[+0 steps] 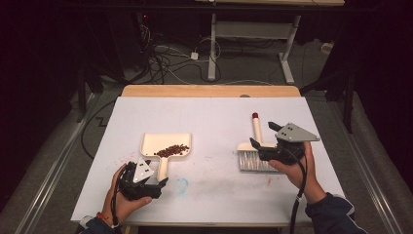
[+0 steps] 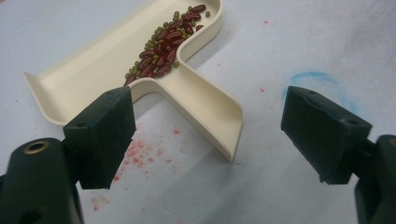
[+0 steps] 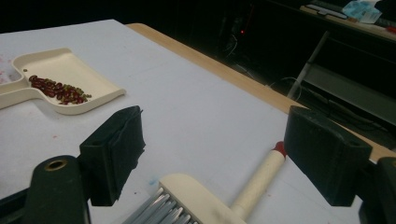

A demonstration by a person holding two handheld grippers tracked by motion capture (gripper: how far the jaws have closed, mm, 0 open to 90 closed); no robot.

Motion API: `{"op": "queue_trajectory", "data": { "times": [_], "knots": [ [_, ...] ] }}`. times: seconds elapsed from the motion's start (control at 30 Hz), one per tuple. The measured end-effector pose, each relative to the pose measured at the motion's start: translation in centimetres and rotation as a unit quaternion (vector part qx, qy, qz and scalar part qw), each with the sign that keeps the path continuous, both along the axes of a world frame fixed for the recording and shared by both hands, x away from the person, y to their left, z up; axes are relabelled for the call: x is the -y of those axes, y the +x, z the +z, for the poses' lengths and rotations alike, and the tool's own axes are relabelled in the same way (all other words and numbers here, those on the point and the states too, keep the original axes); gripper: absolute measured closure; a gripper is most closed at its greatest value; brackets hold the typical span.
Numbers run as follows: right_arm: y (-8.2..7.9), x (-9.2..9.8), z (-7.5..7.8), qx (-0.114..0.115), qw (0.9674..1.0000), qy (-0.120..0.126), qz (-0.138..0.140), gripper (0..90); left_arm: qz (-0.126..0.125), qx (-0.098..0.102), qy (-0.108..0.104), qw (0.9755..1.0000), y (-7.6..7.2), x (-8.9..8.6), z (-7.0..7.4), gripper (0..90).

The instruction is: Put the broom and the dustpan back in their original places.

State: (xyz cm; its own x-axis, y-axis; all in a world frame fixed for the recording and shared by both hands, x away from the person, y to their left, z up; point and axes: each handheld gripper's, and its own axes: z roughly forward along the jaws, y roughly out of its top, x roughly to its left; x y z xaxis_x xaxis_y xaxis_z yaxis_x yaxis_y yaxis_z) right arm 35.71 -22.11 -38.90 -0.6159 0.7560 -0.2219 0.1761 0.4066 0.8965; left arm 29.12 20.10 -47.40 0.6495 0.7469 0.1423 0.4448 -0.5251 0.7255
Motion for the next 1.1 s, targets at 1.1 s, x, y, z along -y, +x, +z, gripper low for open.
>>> {"op": "queue_trajectory", "data": {
  "times": [1.1],
  "knots": [
    [-5.0,2.8,-5.0,0.029,0.9994,-0.019,0.0,21.3,-0.001,0.004,0.026,0.9997,-0.1,0.4,-0.3,17.8]
  ]
}}
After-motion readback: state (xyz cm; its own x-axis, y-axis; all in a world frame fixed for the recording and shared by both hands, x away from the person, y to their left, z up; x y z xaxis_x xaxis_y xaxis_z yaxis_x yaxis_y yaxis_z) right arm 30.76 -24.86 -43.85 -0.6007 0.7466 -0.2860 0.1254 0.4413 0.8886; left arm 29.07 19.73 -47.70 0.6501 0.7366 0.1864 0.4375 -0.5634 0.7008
